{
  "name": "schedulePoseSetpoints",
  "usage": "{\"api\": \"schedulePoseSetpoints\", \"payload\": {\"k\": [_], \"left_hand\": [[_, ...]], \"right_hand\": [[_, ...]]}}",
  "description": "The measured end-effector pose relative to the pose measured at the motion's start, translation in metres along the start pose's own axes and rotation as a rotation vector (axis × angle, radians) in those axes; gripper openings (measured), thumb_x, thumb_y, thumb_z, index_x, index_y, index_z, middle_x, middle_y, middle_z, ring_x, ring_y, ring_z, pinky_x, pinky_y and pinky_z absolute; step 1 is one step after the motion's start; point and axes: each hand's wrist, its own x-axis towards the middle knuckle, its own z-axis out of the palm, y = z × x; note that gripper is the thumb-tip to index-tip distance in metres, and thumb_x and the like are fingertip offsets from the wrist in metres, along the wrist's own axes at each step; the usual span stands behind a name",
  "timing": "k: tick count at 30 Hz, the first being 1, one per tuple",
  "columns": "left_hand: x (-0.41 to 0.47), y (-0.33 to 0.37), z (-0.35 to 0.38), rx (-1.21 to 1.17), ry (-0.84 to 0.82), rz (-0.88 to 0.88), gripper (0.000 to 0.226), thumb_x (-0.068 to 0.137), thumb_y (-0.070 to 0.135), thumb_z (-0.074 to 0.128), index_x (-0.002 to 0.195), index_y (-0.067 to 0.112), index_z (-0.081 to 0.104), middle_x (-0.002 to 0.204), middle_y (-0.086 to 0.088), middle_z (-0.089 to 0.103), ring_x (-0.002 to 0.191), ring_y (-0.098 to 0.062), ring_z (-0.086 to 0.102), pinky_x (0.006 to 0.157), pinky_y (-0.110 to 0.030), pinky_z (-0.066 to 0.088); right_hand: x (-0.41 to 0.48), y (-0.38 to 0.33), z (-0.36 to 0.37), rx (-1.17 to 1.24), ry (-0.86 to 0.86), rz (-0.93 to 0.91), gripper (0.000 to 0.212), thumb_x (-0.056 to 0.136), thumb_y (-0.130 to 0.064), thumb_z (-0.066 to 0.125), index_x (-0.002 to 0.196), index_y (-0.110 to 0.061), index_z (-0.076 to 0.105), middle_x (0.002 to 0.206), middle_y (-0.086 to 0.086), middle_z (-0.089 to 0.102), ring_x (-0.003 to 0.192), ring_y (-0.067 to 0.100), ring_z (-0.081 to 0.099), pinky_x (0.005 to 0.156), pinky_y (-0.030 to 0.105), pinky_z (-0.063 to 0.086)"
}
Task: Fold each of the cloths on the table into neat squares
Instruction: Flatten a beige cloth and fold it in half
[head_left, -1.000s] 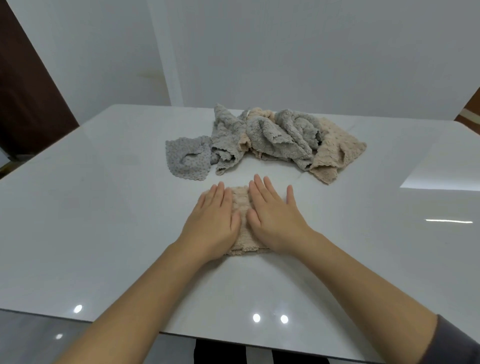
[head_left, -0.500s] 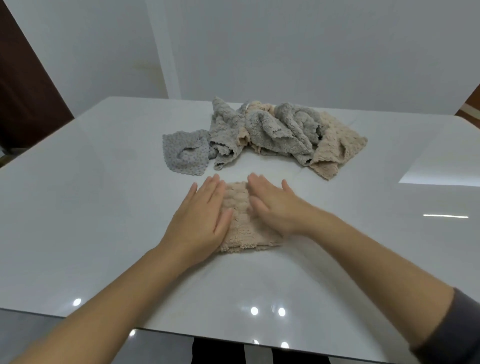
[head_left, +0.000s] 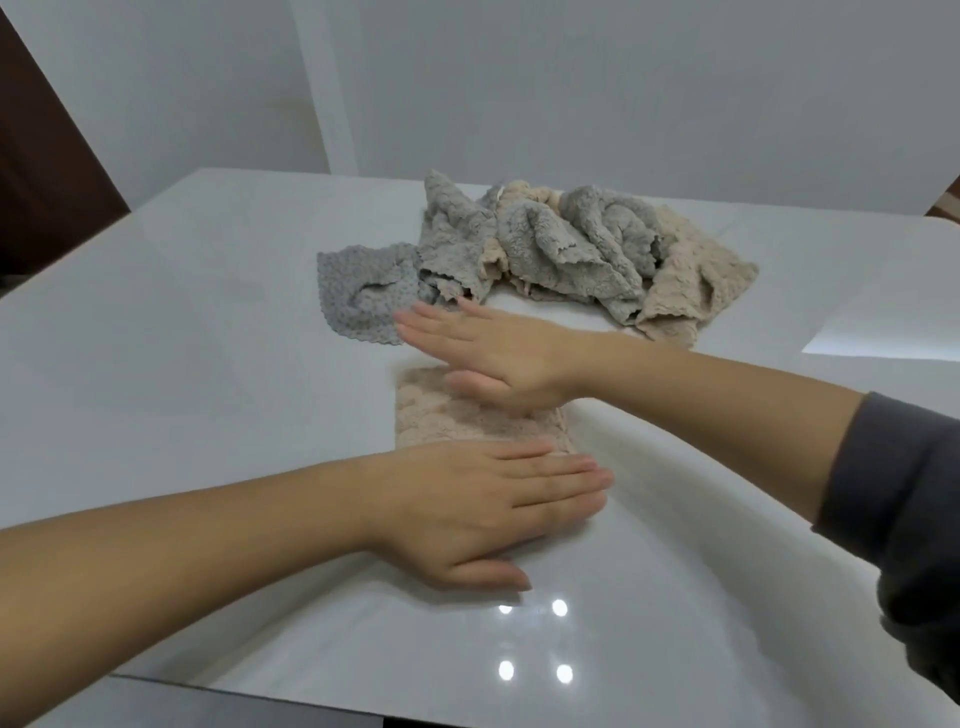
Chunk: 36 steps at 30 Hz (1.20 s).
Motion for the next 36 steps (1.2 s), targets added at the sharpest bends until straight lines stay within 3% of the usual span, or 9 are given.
{"api": "schedulePoseSetpoints", "payload": {"k": [4,16,20,22,24,26,28,32,36], "left_hand": [[0.001,-0.005,0.012,-0.052,0.002,-0.013,0.072,0.100,0.043,0.030,0.151,-0.005,0.016,0.160,-0.023,0.006,0.150,-0.029,0.000,0.120,-0.047,0.013],[-0.005,-0.008,0.012,-0.063,0.039,-0.051,0.070,0.100,0.040,0.034,0.151,-0.004,0.017,0.161,-0.021,0.007,0.151,-0.027,0.000,0.121,-0.044,0.012],[-0.014,0.001,0.007,-0.150,0.163,-0.079,0.055,0.100,0.029,0.031,0.146,-0.002,0.037,0.155,-0.016,0.032,0.148,-0.024,0.022,0.118,-0.044,0.025],[-0.029,0.004,0.003,-0.134,0.364,-0.206,0.043,0.097,0.019,0.038,0.129,0.001,0.060,0.139,-0.012,0.055,0.134,-0.024,0.047,0.109,-0.042,0.039],[-0.044,0.007,0.000,-0.188,0.590,-0.526,0.034,0.093,0.018,0.043,0.117,0.012,0.066,0.129,-0.002,0.061,0.122,-0.016,0.056,0.100,-0.038,0.046],[-0.048,0.016,-0.007,-0.524,0.797,-0.979,0.028,0.090,0.022,0.050,0.115,0.028,0.061,0.126,0.011,0.058,0.114,0.001,0.054,0.096,-0.026,0.047],[-0.043,0.021,-0.016,-0.987,0.920,-1.287,0.026,0.093,0.016,0.057,0.115,0.030,0.056,0.122,0.010,0.058,0.106,0.004,0.056,0.091,-0.025,0.049],[-0.037,0.007,-0.028,-1.629,0.944,-1.434,0.011,0.092,0.006,0.054,0.099,0.015,0.055,0.087,-0.003,0.063,0.079,-0.016,0.061,0.064,-0.032,0.051],[-0.024,-0.004,-0.024,-1.542,0.778,-1.481,0.011,0.087,0.016,0.066,0.093,0.013,0.058,0.063,-0.001,0.062,0.056,-0.015,0.055,0.054,-0.026,0.044]], "right_hand": [[0.002,0.001,0.027,0.021,-0.132,-0.021,0.063,0.102,-0.041,0.016,0.156,-0.012,0.005,0.164,0.002,-0.001,0.150,0.013,-0.004,0.122,0.046,0.003],[0.001,0.002,0.030,0.038,-0.058,-0.001,0.062,0.101,-0.041,0.018,0.156,-0.014,0.008,0.164,-0.001,0.003,0.150,0.012,-0.002,0.122,0.045,0.001],[-0.013,-0.001,0.028,0.133,0.005,0.092,0.059,0.103,-0.038,0.021,0.157,-0.016,0.009,0.164,-0.003,0.004,0.150,0.010,-0.002,0.122,0.045,0.001],[-0.028,-0.002,0.021,0.200,0.116,0.227,0.058,0.104,-0.036,0.024,0.157,-0.018,0.008,0.164,-0.004,0.005,0.150,0.008,-0.001,0.122,0.041,0.001],[-0.046,-0.008,0.015,0.283,0.188,0.416,0.058,0.105,-0.032,0.029,0.157,-0.018,0.008,0.164,-0.002,0.002,0.150,0.009,-0.001,0.122,0.035,0.002],[-0.061,-0.023,0.015,0.469,0.274,0.597,0.058,0.104,-0.026,0.036,0.156,-0.017,0.014,0.164,-0.002,0.001,0.149,0.008,0.002,0.120,0.025,0.003],[-0.071,-0.041,0.016,0.688,0.424,0.721,0.055,0.102,-0.022,0.040,0.154,-0.019,0.024,0.163,-0.005,0.007,0.148,0.006,0.006,0.120,0.027,0.007],[-0.075,-0.064,0.022,0.967,0.563,0.829,0.053,0.100,-0.020,0.043,0.151,-0.025,0.030,0.161,-0.008,0.016,0.148,0.007,0.013,0.121,0.041,0.018],[-0.076,-0.073,0.023,1.035,0.601,0.861,0.062,0.095,-0.018,0.048,0.152,-0.026,0.026,0.159,-0.008,0.021,0.146,0.010,0.019,0.119,0.044,0.025]]}}
